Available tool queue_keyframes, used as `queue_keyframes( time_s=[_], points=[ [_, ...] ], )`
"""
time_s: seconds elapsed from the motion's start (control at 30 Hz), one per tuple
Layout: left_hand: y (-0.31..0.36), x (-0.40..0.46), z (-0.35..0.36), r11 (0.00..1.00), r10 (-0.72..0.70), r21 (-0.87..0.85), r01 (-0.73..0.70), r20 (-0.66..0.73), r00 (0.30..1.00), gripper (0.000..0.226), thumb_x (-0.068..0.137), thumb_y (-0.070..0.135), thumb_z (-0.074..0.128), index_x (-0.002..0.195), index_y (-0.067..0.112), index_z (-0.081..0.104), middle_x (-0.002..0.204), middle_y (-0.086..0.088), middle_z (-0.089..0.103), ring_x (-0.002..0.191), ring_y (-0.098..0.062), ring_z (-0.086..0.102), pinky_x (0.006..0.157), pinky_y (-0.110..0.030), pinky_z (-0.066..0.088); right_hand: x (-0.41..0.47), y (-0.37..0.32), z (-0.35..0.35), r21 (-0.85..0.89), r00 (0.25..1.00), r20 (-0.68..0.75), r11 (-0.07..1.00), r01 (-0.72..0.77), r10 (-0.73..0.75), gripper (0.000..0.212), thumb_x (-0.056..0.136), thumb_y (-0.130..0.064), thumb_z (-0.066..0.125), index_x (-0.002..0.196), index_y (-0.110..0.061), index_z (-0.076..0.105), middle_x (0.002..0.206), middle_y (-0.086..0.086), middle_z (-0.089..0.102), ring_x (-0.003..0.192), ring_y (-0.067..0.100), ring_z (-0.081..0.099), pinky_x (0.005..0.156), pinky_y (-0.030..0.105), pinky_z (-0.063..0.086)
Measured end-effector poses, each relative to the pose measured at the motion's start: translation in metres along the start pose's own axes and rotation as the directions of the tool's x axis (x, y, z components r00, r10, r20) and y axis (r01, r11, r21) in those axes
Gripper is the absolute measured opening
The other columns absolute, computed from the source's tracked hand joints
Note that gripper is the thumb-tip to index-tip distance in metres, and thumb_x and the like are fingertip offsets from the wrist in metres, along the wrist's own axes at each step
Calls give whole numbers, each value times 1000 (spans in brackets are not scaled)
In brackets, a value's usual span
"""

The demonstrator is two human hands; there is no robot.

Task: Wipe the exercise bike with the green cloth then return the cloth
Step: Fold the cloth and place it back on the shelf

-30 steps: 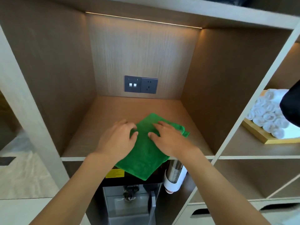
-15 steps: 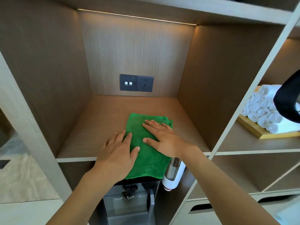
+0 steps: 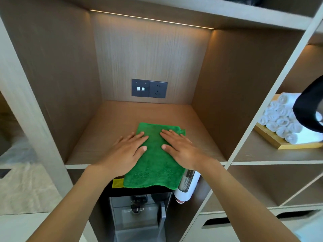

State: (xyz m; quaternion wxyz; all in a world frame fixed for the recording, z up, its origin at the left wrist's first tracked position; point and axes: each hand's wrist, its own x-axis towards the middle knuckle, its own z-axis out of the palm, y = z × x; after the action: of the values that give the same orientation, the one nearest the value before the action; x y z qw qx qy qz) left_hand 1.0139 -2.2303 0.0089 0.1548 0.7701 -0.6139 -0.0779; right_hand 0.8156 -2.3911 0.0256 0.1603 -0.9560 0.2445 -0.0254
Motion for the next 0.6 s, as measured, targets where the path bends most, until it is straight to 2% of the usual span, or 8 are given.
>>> queue_keyframes(
  time_s=[0.3, 0.47, 0.6],
  points=[
    [20, -44, 4, 990, -27, 142, 25, 15, 1000, 80, 92, 72, -7, 167, 43, -3, 173, 23, -10, 162, -9, -8, 131, -42, -1, -25, 0, 7, -60, 995, 13, 994, 95, -95, 73, 103, -68, 17, 169, -36, 8, 174, -23, -1, 158, -4, -11, 129, 29, -8],
    [23, -52, 15, 964, -44, 261, 53, -39, 998, 90, 85, 73, -20, 167, 39, -3, 175, 17, -5, 164, -13, -1, 131, -43, 5, -23, 3, 5, -69, 990, 30, 988, 136, -134, 75, 102, -71, 15, 169, -38, 6, 172, -27, -3, 156, -8, -14, 128, 29, -9],
    [27, -51, 20, 952, -63, 295, 82, -73, 995, 95, 81, 70, -22, 168, 38, 0, 176, 16, -2, 164, -15, 3, 131, -44, 8, -25, 1, 4, -51, 990, 10, 989, 142, -141, 76, 102, -72, 17, 169, -37, 9, 174, -23, 1, 158, -5, -11, 131, 32, -5]
  ],
)
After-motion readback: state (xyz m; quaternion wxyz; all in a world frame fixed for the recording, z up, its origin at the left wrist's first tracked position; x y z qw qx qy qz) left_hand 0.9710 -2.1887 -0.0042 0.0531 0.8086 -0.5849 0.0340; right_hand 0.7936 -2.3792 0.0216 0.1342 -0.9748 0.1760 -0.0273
